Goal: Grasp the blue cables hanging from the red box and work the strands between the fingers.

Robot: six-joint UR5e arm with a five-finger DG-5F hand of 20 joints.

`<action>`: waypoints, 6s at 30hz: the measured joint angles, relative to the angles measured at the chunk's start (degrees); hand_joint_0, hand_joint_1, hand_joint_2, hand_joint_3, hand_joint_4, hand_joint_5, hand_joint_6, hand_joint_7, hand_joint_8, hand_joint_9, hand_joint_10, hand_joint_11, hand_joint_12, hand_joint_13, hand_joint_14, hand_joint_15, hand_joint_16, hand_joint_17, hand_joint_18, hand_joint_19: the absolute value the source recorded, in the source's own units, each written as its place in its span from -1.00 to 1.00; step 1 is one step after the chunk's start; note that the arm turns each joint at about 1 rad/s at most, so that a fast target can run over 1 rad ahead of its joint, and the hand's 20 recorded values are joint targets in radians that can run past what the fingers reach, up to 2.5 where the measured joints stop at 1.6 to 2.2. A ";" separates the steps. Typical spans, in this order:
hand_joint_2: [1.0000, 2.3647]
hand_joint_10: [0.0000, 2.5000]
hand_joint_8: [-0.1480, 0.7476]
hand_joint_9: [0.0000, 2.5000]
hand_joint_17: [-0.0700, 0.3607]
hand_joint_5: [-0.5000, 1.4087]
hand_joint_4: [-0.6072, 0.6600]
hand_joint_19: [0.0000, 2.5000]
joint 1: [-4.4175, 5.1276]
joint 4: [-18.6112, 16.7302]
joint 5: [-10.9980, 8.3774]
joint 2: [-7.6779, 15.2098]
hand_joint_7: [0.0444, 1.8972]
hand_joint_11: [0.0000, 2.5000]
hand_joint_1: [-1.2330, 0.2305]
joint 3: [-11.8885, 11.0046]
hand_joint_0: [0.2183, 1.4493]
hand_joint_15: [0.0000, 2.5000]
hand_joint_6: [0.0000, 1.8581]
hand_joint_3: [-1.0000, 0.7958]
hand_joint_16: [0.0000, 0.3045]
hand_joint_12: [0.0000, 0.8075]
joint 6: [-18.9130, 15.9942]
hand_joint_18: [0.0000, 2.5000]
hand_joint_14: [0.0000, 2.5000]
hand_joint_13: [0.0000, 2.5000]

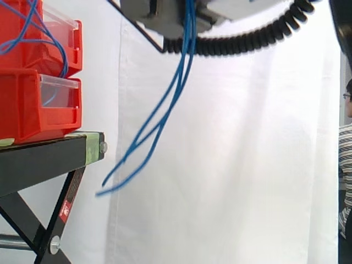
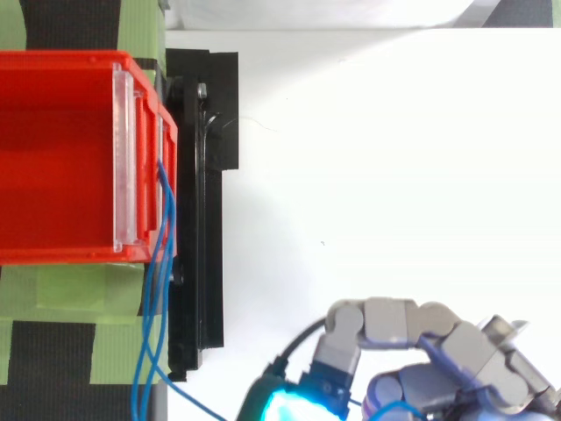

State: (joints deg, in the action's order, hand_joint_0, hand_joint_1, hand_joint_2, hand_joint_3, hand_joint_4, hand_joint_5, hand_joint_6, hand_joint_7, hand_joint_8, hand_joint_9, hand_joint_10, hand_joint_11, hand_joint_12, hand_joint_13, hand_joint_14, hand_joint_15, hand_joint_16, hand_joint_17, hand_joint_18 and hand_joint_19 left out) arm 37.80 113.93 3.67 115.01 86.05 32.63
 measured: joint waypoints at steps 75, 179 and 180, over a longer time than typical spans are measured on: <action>-0.98 1.00 0.19 -0.21 -0.19 -0.32 0.34 -0.05 1.22 37.01 -2.36 2.94 0.27 1.00 -0.14 0.00 0.12 0.31 0.09 -0.53 -0.70 0.04 -15.32 0.17 1.00 -0.14; -0.97 1.00 0.19 -0.21 -0.19 -0.39 0.26 -0.05 1.22 37.02 -2.27 2.94 0.25 1.00 -0.14 0.00 0.08 0.31 0.36 -0.36 -0.70 0.04 -15.32 0.17 1.00 -0.14; -0.97 1.00 0.19 -0.21 -0.19 -0.39 0.27 -0.05 1.22 37.02 -2.27 2.94 0.26 1.00 -0.14 0.00 0.08 0.31 0.36 -0.36 -0.70 0.04 -15.32 0.17 1.00 -0.14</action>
State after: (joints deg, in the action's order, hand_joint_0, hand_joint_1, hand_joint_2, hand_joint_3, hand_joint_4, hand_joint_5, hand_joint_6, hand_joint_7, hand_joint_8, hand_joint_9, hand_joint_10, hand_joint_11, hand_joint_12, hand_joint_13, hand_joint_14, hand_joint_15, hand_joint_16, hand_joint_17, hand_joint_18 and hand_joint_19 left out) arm 39.02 150.95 1.40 117.95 86.04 17.31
